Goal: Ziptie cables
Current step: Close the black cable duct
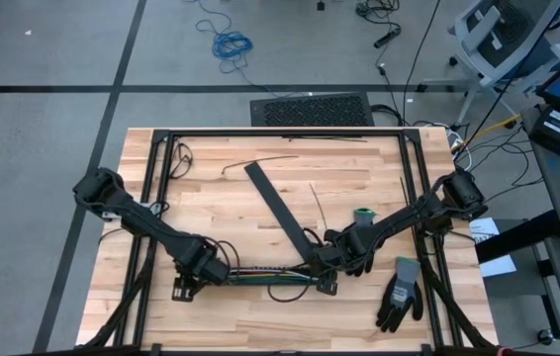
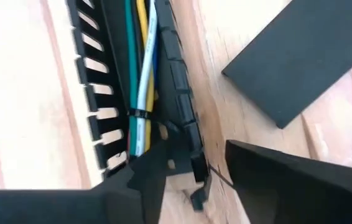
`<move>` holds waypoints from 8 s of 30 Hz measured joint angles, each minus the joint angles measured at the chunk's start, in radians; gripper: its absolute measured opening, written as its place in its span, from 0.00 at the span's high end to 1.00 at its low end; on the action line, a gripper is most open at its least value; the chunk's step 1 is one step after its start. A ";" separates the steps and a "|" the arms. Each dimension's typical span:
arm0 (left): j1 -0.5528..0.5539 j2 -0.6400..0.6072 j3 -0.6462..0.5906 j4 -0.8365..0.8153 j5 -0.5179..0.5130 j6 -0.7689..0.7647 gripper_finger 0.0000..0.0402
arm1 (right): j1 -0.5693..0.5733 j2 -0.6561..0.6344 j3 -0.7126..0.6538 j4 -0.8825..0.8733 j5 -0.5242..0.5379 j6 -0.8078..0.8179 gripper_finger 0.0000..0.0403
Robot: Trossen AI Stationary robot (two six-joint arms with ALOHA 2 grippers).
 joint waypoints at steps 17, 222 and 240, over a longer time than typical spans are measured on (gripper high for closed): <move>0.000 -0.234 0.000 -0.130 -0.185 0.108 0.50 | -0.070 -0.334 0.000 -0.002 0.164 -0.036 0.32; 0.002 -0.512 0.000 0.053 -0.503 -0.455 0.50 | -0.833 0.816 1.258 -0.831 0.128 -0.818 0.81; 0.002 -0.512 0.000 0.049 -0.448 -0.455 0.50 | -0.766 0.701 1.278 -1.013 0.077 -0.819 1.00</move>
